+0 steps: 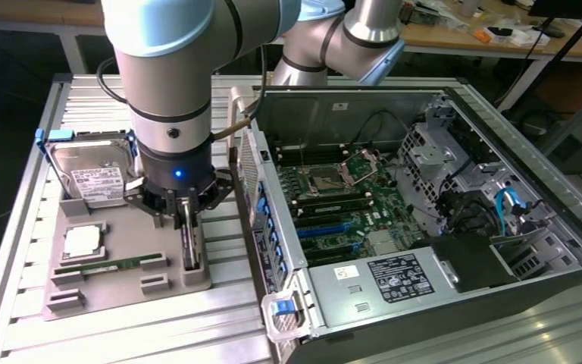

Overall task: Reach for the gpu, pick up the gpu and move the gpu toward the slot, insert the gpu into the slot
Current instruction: 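Pick up the gpu and move the gpu toward the slot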

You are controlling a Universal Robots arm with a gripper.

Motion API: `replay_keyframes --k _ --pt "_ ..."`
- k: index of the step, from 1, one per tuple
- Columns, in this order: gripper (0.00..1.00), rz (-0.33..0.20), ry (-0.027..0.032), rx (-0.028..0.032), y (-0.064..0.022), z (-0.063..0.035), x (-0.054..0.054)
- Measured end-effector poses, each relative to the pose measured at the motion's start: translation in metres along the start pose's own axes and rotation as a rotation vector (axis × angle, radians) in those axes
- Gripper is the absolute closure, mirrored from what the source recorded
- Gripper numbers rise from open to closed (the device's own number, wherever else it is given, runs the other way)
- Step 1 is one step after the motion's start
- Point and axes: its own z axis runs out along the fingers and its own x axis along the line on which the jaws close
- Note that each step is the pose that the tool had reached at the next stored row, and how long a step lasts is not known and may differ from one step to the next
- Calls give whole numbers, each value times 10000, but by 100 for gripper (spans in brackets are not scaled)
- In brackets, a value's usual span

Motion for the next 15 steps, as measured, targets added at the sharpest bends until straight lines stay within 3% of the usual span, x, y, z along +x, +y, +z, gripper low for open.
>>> replay_keyframes --k 15 --pt "73 0 -3 -9 9 -235 -2"
